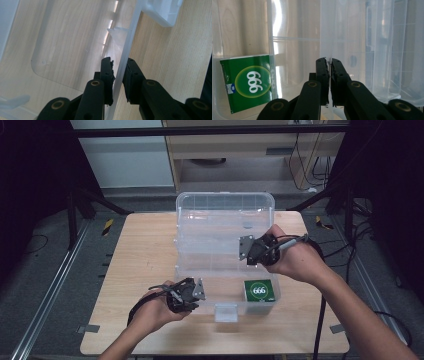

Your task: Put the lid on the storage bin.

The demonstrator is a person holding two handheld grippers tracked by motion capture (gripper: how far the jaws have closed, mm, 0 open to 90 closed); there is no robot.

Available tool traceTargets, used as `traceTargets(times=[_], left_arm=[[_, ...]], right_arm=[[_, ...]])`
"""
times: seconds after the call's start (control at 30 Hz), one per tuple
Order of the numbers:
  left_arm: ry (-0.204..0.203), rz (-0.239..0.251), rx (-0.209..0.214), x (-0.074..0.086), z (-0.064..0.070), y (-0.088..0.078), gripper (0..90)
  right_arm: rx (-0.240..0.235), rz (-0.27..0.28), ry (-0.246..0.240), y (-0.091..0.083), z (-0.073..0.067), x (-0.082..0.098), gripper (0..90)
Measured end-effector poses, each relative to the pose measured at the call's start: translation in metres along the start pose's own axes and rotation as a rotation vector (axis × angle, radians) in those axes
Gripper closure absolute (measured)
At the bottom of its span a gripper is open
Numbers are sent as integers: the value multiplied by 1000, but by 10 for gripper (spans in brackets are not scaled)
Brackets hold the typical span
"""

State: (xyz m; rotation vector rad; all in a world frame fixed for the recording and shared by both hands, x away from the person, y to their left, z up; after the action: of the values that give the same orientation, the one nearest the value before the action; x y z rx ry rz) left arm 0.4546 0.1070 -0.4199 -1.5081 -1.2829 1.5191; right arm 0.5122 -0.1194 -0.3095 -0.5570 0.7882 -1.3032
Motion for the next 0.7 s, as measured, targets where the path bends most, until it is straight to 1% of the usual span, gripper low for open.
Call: traceTargets(times=[0.07, 0.13, 0.17, 0.2, 0.37, 0.47, 0.57, 0.63, 0.7], left_arm=[[-1, 0, 2, -1, -1, 0, 787], [-2, 5, 3, 0, -1, 0, 786], [-6, 11, 4, 0, 0, 1, 785], [-6, 11, 4, 0, 0, 1, 784], [-3, 10, -4, 0, 1, 1, 780], [-1, 10, -2, 0, 1, 2, 778], [-1, 13, -3, -1, 1, 2, 778], [4, 14, -5, -1, 1, 2, 777], [6, 14, -5, -1, 2, 2, 777]], right_arm=[[-1, -3, 0, 2, 3, 0, 861], [-1, 8, 2, 2, 2, -1, 863], [0, 22, 1, -1, -2, -1, 866], [0, 22, 1, -1, -2, -1, 866], [4, 37, -16, -9, -15, 1, 868], [-3, 45, -10, -13, -24, 3, 867], [-11, 41, -6, -14, -27, 4, 867], [-20, 46, -21, -15, -31, 4, 865], [-22, 42, -19, -15, -32, 5, 864]])
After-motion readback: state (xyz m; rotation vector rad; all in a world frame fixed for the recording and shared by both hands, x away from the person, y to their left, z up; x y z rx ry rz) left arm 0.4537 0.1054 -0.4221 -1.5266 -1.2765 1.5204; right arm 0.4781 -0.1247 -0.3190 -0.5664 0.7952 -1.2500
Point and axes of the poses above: each handheld gripper's, and its own axes: y roughly forward along the jaws, x roughly out of its underside, z roughly to its right, the point moved 2 cm from there along y, roughly forward along the jaws, and after that the axes turned 4 degrees about x, right-handed, at the moved point
